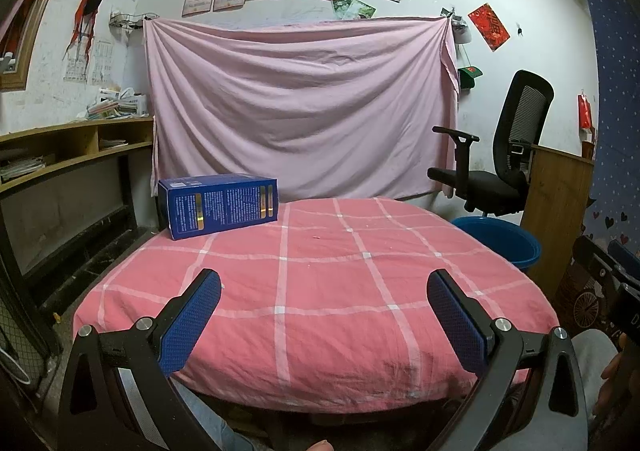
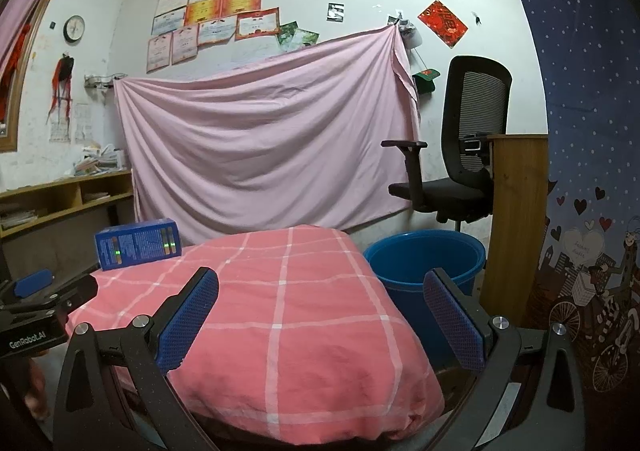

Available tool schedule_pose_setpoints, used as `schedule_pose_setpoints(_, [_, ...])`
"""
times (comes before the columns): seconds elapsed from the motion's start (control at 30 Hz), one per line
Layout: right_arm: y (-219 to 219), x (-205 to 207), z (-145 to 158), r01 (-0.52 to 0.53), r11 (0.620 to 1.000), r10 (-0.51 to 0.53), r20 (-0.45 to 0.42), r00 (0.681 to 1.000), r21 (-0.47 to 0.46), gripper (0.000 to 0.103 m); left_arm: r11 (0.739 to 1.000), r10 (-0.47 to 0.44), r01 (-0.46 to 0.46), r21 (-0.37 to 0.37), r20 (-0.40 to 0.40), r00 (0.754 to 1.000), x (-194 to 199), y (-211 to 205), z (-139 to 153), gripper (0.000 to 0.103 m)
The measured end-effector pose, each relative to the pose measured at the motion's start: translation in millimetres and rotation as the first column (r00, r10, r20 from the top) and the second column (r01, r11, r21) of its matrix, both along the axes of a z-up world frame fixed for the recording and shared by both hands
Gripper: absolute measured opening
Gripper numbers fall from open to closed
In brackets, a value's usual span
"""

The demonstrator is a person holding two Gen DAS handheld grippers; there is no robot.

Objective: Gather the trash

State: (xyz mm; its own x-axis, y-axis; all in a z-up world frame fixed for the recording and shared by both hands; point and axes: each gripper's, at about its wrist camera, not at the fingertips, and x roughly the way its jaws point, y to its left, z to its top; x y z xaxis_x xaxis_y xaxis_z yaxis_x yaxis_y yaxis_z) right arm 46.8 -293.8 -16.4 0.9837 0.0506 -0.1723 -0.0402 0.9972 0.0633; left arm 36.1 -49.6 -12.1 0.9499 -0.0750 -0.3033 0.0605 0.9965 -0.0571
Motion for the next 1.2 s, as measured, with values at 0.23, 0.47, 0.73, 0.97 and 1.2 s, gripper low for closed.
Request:
schedule_pose_setpoints(0.23, [-1.6, 0.3, 0.2, 0.0, 1.0, 0.0, 0.0, 1.0, 0.0, 0.103, 1.0, 0.0, 0.0, 0.001, 0.0, 1.0, -0.4, -0.1, 0.0, 0.101])
schedule_pose_setpoints(0.47, [-0.9, 0.0, 0.3, 0.0, 1.0, 0.0, 0.0, 1.0, 0.0, 0.103, 1.0, 0.003, -0.003, 0.002, 0.002, 1.0, -0.4, 0.1, 0.5, 0.101])
schedule_pose_setpoints(0.73, [-1.2, 0.2, 0.3, 0.0, 1.0, 0.0, -0.001, 1.0, 0.0, 0.103, 1.0, 0.003, -0.003, 0.003, 0.004, 1.0, -0.6, -0.3, 0.7, 0.101])
schedule_pose_setpoints(0.97, [-1.2, 0.2, 0.2, 0.0, 1.0, 0.0, -0.001, 1.0, 0.0, 0.103, 1.0, 0.003, -0.003, 0.003, 0.004, 1.0, -0.7, 0.3, 0.7, 0.101])
schedule_pose_setpoints(1.2, [-1.6, 0.3, 0.2, 0.0, 1.0, 0.0, -0.001, 1.0, 0.001, 0.103, 1.0, 0.006, -0.006, 0.005, 0.005, 1.0, -0.8, 1.9, 2.4, 0.101])
